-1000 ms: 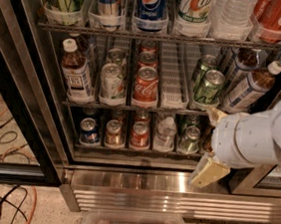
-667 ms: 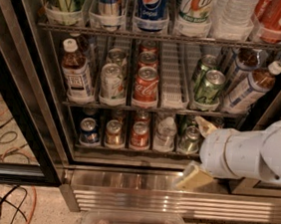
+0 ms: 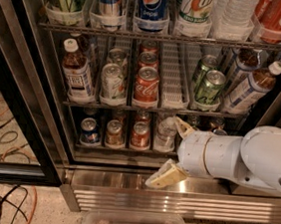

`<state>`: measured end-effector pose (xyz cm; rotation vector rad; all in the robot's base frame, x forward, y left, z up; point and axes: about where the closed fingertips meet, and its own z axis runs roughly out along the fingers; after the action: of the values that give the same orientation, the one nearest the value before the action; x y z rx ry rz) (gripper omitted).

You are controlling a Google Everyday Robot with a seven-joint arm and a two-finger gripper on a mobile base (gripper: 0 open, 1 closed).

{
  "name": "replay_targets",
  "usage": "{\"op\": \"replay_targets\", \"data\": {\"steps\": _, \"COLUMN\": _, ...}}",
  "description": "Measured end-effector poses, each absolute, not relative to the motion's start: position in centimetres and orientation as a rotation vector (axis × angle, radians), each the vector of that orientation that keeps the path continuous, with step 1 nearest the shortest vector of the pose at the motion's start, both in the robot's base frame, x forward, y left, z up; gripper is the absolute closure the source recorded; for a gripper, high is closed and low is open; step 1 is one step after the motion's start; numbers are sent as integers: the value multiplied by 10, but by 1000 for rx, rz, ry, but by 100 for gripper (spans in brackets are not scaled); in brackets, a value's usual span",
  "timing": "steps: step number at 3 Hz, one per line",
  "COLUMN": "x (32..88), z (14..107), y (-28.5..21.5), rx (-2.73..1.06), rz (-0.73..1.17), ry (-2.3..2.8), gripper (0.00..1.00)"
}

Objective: Pick orange can from bottom shelf of fridge

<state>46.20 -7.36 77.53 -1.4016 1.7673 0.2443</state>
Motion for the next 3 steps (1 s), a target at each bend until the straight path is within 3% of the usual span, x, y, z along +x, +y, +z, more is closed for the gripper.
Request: {"op": "replay_targets", "data": {"steps": 3, "x": 463, "z": 726, "y": -16, "rx": -1451, "rz": 279, "ry": 1783, "gripper": 0}}
